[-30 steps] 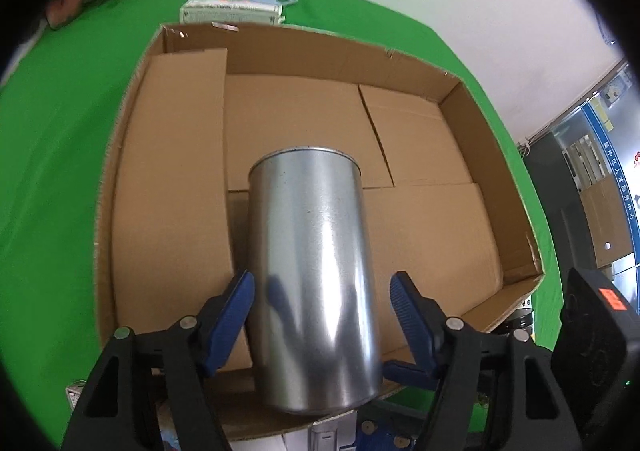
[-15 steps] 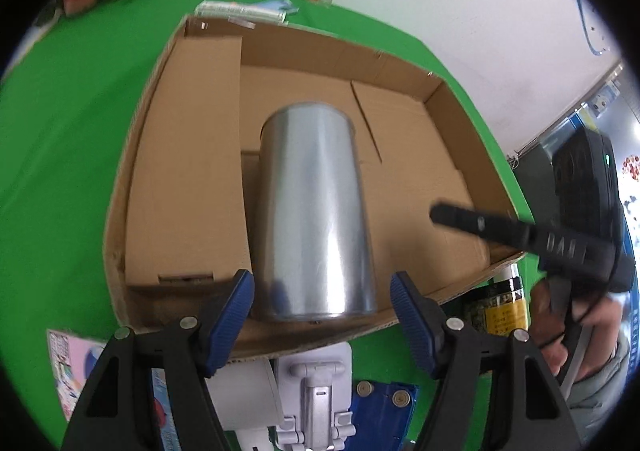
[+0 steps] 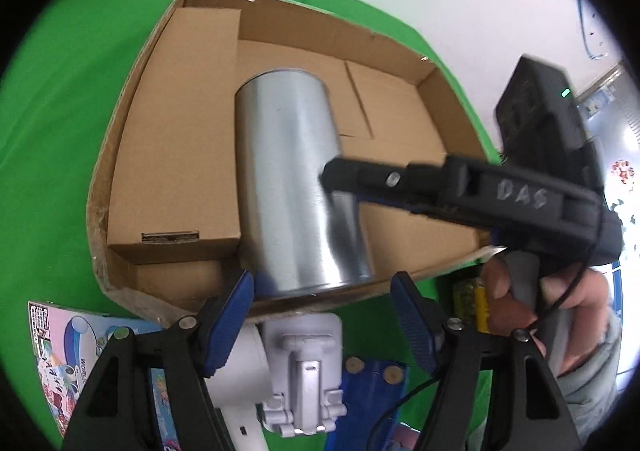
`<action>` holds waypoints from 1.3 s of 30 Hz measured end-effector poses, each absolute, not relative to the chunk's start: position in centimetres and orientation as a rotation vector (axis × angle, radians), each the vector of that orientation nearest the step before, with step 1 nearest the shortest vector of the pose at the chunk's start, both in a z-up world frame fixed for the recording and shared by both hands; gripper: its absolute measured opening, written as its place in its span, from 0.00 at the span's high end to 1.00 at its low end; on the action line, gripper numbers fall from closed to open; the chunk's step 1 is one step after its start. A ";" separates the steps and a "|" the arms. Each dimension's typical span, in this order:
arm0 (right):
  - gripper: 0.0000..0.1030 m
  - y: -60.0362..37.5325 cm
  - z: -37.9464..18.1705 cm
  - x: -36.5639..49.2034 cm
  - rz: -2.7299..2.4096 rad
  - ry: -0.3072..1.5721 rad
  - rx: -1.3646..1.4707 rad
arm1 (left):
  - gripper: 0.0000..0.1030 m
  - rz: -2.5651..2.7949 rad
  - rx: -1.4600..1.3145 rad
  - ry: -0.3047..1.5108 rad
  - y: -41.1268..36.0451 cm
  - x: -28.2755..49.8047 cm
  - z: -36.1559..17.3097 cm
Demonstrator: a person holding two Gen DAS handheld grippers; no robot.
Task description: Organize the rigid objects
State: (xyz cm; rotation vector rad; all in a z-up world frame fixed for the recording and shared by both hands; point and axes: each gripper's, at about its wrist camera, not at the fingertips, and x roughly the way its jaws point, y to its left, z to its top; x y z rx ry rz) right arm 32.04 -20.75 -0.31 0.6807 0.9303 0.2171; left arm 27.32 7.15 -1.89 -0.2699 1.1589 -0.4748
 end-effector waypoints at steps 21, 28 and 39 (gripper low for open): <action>0.00 -10.2 5.2 12.6 0.179 0.666 0.318 | 0.13 -0.098 -0.270 0.980 23.9 14.9 -0.3; 0.03 -0.3 0.0 11.4 0.451 0.874 0.336 | 0.21 -0.162 -0.397 1.133 26.1 15.4 -8.4; 0.11 7.3 -4.7 16.0 0.305 0.946 0.278 | 0.24 -0.298 -0.379 1.178 23.8 14.0 -9.4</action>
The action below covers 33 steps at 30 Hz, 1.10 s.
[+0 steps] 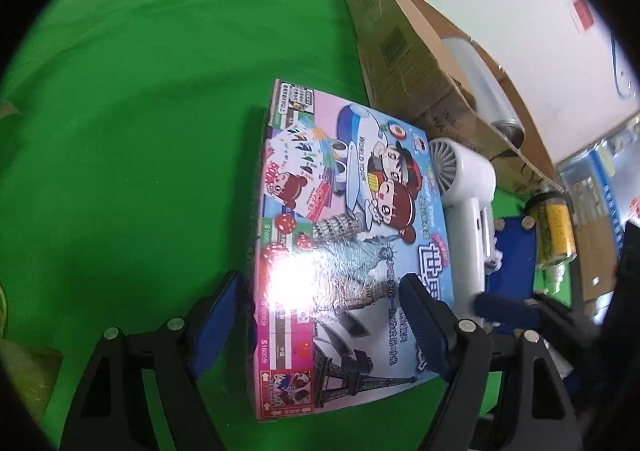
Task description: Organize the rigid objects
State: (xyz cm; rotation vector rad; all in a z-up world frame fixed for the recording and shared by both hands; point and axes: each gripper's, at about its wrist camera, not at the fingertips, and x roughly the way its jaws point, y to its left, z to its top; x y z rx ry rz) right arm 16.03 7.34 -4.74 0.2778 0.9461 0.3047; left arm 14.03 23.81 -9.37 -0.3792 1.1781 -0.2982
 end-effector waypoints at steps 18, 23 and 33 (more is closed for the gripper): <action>0.00 12.0 -8.6 17.9 0.115 1.008 0.164 | 0.24 -0.396 -0.319 1.257 21.5 11.1 -9.5; 0.00 12.1 -8.9 17.5 0.177 1.026 0.135 | 0.24 -0.371 -0.534 1.238 24.3 12.3 -9.9; 0.00 11.9 -9.6 17.8 0.168 0.992 0.133 | 0.25 -0.267 -0.479 1.249 22.2 13.3 -9.7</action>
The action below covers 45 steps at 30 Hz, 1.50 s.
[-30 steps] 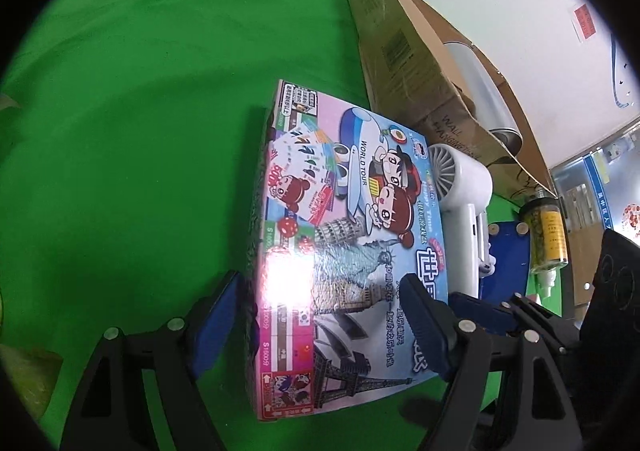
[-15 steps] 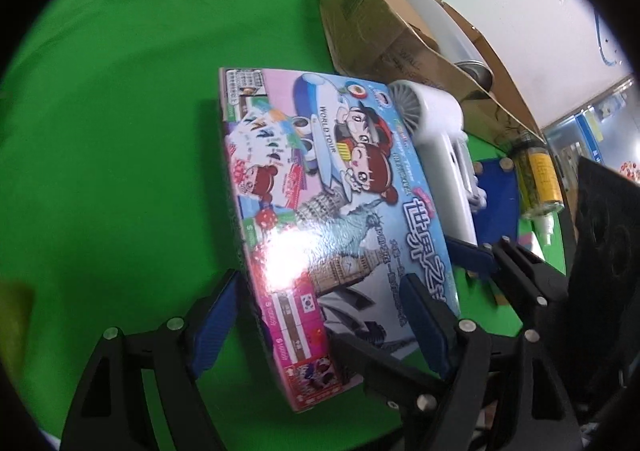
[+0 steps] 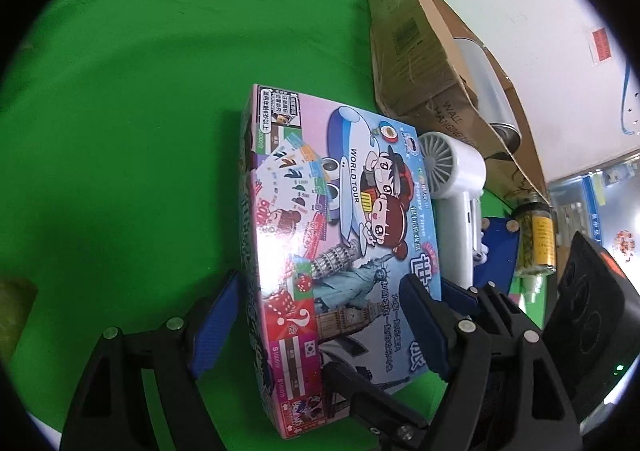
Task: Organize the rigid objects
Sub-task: 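Lift the board-game box off the table with the right gripper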
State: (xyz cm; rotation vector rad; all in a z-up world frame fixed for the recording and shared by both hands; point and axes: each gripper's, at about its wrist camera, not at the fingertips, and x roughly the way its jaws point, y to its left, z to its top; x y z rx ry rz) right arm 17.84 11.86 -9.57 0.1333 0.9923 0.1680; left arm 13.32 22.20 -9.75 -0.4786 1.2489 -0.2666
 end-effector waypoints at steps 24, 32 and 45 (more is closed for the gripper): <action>0.06 10.8 -2.6 14.0 0.127 0.726 0.112 | 0.26 -0.152 -0.224 0.903 17.9 10.3 -0.9; 0.06 6.2 3.1 11.4 0.023 0.567 0.088 | 0.26 -0.234 -0.096 0.771 11.8 12.2 4.9; 0.07 -5.0 10.4 9.2 -0.186 0.438 0.096 | 0.26 -0.427 -0.021 0.692 2.5 18.6 9.4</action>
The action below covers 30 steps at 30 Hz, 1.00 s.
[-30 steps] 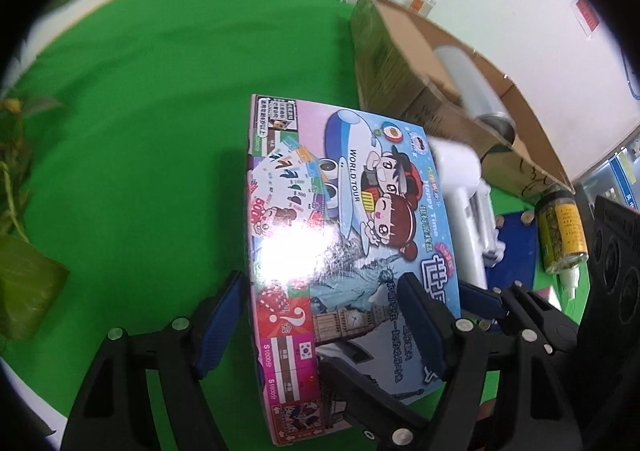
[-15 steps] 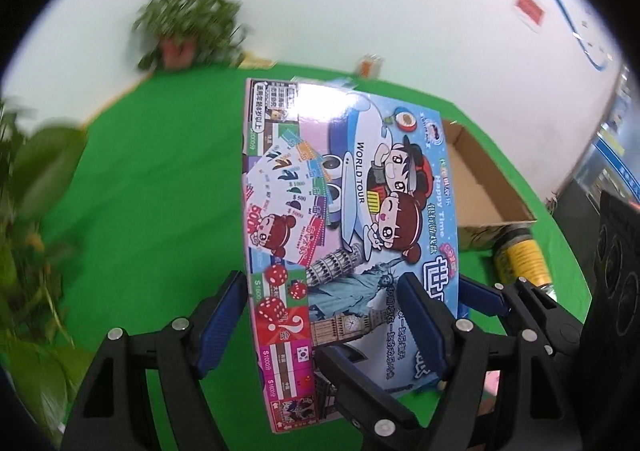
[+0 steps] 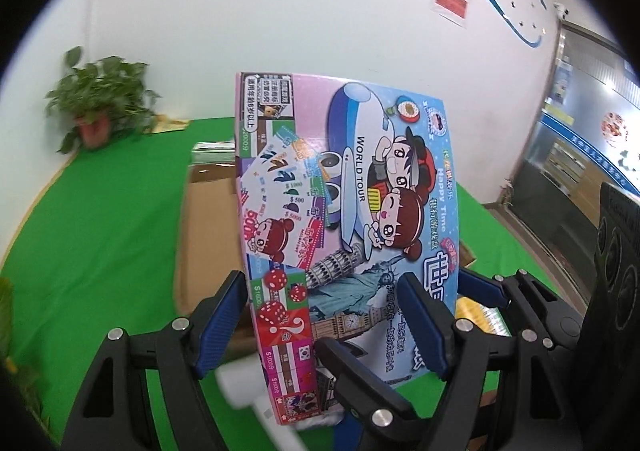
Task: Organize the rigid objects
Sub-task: 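Lift the board-game box off the table with the right gripper, then lower the board-game box into the cardboard box beside the can, open right gripper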
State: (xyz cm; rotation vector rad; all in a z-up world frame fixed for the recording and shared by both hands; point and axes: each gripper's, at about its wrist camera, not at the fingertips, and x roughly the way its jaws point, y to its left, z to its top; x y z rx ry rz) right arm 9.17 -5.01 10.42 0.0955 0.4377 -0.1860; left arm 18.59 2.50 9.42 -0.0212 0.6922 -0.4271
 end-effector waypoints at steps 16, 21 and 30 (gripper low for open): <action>0.09 -19.4 10.4 16.0 -0.241 0.628 0.140 | 0.27 -0.489 -0.049 0.941 -6.7 29.9 4.5; 0.10 -21.6 8.7 20.1 -0.176 0.719 0.179 | 0.27 -0.429 -0.012 1.028 -7.7 31.5 2.0; 0.14 -23.5 4.3 24.4 -0.093 0.814 0.297 | 0.34 -0.350 -0.004 1.139 -7.0 32.6 -1.2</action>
